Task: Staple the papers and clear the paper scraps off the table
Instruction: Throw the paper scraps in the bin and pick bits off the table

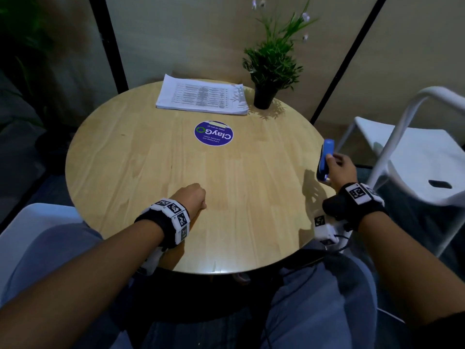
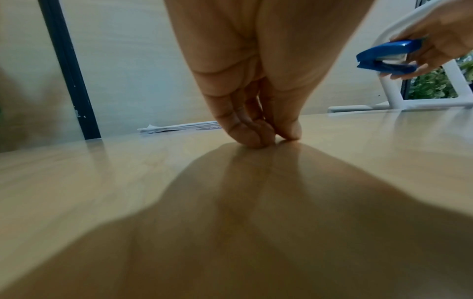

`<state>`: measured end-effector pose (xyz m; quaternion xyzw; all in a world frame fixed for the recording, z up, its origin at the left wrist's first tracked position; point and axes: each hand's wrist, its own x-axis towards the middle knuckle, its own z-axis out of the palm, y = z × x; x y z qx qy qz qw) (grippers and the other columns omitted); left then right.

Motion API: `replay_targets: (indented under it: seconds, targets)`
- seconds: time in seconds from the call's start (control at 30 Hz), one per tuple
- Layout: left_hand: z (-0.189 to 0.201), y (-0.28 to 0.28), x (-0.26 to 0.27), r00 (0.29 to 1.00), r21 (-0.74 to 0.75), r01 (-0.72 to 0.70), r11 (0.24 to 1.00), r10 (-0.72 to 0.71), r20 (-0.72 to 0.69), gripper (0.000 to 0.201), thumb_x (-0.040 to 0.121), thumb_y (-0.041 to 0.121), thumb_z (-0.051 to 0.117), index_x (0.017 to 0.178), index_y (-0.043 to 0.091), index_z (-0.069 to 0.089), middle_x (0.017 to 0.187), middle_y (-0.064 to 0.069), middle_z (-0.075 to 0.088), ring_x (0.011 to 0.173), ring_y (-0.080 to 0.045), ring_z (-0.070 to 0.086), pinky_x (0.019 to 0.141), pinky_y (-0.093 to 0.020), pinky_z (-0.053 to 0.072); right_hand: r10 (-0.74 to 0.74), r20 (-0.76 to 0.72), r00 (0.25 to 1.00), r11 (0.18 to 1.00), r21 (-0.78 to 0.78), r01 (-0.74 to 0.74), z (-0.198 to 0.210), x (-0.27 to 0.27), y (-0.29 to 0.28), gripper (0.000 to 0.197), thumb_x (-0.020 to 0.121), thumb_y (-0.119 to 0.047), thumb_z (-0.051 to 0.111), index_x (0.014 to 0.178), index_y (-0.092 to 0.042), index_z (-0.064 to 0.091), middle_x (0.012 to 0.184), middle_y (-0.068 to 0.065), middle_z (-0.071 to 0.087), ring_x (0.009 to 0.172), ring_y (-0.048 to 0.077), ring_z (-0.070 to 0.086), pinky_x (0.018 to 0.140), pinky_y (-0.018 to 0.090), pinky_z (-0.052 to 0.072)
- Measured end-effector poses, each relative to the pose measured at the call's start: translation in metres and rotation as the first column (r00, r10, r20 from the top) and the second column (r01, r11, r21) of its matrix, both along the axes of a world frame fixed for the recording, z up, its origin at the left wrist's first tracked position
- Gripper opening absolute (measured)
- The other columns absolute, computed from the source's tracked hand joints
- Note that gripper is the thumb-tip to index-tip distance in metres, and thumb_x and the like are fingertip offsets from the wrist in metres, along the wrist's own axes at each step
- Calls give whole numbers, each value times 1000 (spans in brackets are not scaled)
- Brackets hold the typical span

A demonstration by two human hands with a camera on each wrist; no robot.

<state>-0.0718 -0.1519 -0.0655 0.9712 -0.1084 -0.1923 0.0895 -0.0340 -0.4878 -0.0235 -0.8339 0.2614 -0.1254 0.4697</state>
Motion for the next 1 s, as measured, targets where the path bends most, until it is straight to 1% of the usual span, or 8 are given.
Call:
replay_targets:
  seconds: [0.1,0.27,0.33,0.4,0.63,0.73,0.83,1.0]
  targets:
    - [-6,1,-3,1000,10,11,1000,-11,16,27,97,17,48,112,-2,58,121,-18,51,111,-34,55,95,-35,42,-52,-20,998,998,-26,51,3,-6,-17,41,96,-29,46,130,-6,49,131,16,55,117,35,54,97,46,46]
    - [-10,2,-6,1000,13,22,1000,-23,21,27,98,15,44,115,-3,56,120,-17,50,109,-35,56,93,-36,43,-71,-85,994,991,-119,60,-3,-17,-25,39,95,-30,48,128,-9,51,131,17,55,116,35,54,98,49,45]
    - [-9,1,-5,1000,8,18,1000,-18,7,27,99,14,43,116,-3,54,122,-18,49,109,-35,56,93,-36,42,-31,-142,989,989,-147,10,-6,-20,-20,39,94,-32,50,127,-12,51,123,17,59,108,35,58,94,51,48]
    - [-8,1,-4,1000,-1,-3,1000,3,-13,27,99,13,42,117,-3,53,123,-18,48,110,-35,56,93,-36,42,48,-202,978,979,-183,-86,-9,-22,-10,39,93,-32,51,126,-13,51,111,16,63,98,34,62,88,44,51]
    - [2,12,-4,981,-206,-188,960,192,0,21,94,10,48,106,0,62,115,-14,64,107,-30,60,89,-32,46,303,-407,862,799,-385,-462,-20,-16,42,43,91,-26,57,131,-14,46,122,17,60,107,34,58,85,33,43]
    - [2,28,-2,972,-322,-232,918,231,-40,16,88,4,55,94,5,70,103,-12,71,99,-27,66,81,-25,47,315,-454,833,754,-413,-510,-23,-10,55,44,88,-25,62,128,-14,47,122,17,60,107,34,58,84,33,44]
    - [4,33,-3,980,-350,-196,916,190,-52,15,80,7,69,95,10,72,95,-6,72,89,-18,66,75,-19,43,298,-493,818,742,-419,-523,-25,-6,61,46,86,-23,65,128,-14,47,122,18,59,107,34,58,82,33,44]
    - [5,25,-5,983,-337,-181,924,178,-41,30,72,17,80,100,13,72,95,-5,70,87,-17,63,84,-25,50,291,-507,811,694,-472,-544,-23,-10,73,56,82,-24,68,132,-16,44,126,19,49,112,37,51,89,42,46]
